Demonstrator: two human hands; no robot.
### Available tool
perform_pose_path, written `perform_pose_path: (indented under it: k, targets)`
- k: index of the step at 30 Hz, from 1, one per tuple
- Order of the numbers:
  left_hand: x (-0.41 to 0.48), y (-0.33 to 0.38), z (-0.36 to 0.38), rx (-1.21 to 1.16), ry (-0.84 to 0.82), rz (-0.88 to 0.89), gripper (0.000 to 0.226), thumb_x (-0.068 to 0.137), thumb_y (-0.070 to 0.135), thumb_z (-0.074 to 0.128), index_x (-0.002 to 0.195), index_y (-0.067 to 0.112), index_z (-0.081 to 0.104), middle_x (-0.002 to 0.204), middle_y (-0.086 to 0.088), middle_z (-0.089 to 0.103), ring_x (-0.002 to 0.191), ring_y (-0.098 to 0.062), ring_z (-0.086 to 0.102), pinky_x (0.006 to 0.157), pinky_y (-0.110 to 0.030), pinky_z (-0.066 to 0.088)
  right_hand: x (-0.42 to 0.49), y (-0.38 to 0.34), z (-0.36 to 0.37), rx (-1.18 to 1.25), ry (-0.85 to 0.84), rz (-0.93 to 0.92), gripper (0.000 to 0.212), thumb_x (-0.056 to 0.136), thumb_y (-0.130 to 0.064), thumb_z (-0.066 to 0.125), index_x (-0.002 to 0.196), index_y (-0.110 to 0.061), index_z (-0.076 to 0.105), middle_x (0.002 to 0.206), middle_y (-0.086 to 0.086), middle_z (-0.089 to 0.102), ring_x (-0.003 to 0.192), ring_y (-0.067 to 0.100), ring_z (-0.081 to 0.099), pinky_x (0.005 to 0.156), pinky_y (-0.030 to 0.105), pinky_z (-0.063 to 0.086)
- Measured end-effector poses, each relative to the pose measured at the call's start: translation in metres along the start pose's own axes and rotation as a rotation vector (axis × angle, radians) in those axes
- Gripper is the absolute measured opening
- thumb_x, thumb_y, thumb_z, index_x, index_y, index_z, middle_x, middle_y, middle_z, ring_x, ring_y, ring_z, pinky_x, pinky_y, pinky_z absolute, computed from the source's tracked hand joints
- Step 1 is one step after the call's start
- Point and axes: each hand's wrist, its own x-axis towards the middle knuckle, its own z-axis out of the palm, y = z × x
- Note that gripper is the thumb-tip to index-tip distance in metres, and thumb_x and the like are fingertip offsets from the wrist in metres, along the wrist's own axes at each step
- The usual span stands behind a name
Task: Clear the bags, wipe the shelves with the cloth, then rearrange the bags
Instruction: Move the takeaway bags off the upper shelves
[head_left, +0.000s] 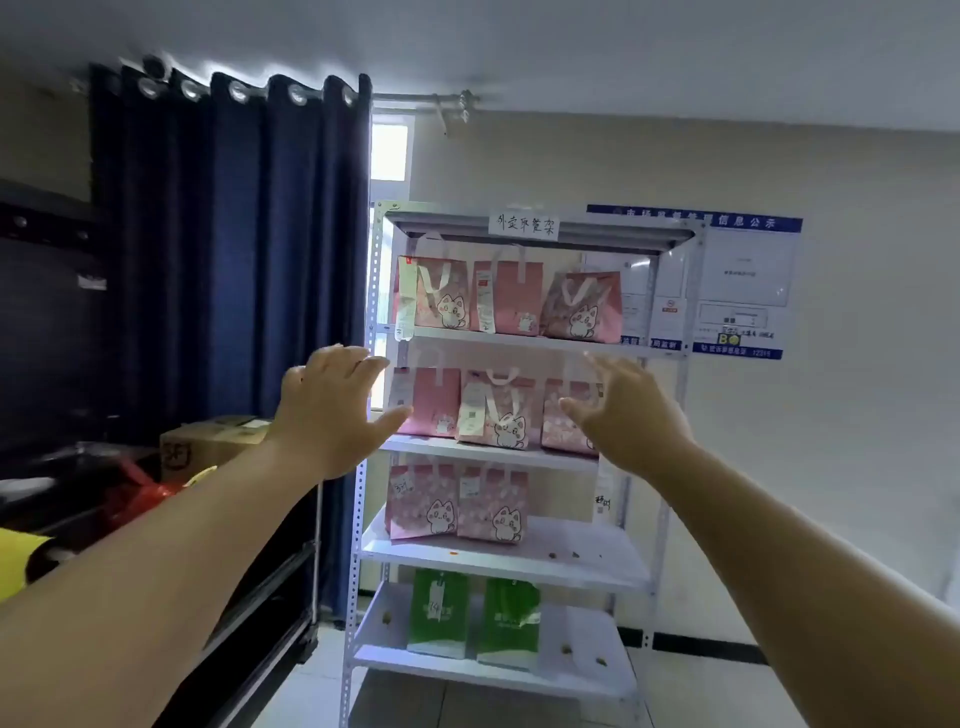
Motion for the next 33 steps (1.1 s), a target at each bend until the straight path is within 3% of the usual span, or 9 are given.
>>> perform_pose_path:
  k: [6, 14, 19, 27, 33]
  targets:
    - [0.067, -0.052, 0.062, -0.102, 0.015, -0.091, 0.061, 0.083, 0.057, 0.052, 0.134, 0.023, 0.043, 0.138, 0.002, 0.045, 0.131, -0.023, 0.031, 0.102, -0.049, 0.029, 0.087, -0.008, 0.075, 0.079, 0.032, -0.008, 0.063, 0.088, -0.043, 0.058, 0.141, -0.016, 0.039, 0.145, 0.004, 0.045, 0.13, 0.021, 0.045, 0.101, 0.036, 0.04]
    - [0.174, -0.111, 0.154, -0.22, 0.027, -0.099, 0.056, 0.084, 0.053, 0.055, 0.131, 0.024, 0.046, 0.132, 0.005, 0.049, 0.128, -0.022, 0.035, 0.1, -0.046, 0.039, 0.203, -0.002, 0.168, 0.181, 0.103, -0.02, 0.053, 0.088, -0.04, 0.06, 0.133, -0.016, 0.048, 0.135, 0.004, 0.054, 0.122, 0.02, 0.051, 0.103, 0.042, 0.043]
    - [0.23, -0.137, 0.219, -0.286, 0.052, -0.104, 0.052, 0.084, 0.051, 0.056, 0.128, 0.026, 0.048, 0.121, 0.007, 0.054, 0.118, -0.018, 0.043, 0.087, -0.034, 0.043, 0.265, 0.02, 0.222, 0.224, 0.131, -0.027, 0.047, 0.087, -0.039, 0.06, 0.128, -0.017, 0.052, 0.124, 0.001, 0.06, 0.109, 0.016, 0.056, 0.097, 0.041, 0.047]
    - [0.327, -0.168, 0.336, -0.292, 0.072, -0.088, 0.05, 0.081, 0.054, 0.057, 0.124, 0.029, 0.049, 0.103, 0.016, 0.051, 0.103, -0.012, 0.05, 0.076, -0.03, 0.045, 0.375, 0.072, 0.324, 0.224, 0.124, -0.088, 0.041, 0.088, -0.037, 0.059, 0.123, -0.017, 0.054, 0.114, -0.004, 0.062, 0.094, 0.008, 0.055, 0.079, 0.025, 0.046]
    - [0.409, -0.193, 0.409, -0.294, 0.089, -0.113, 0.054, 0.08, 0.053, 0.058, 0.125, 0.025, 0.049, 0.109, 0.01, 0.055, 0.095, -0.008, 0.051, 0.076, -0.027, 0.043, 0.474, 0.101, 0.389, 0.26, 0.091, -0.118, 0.039, 0.087, -0.036, 0.059, 0.121, -0.017, 0.054, 0.111, -0.004, 0.062, 0.095, 0.01, 0.056, 0.086, 0.035, 0.052]
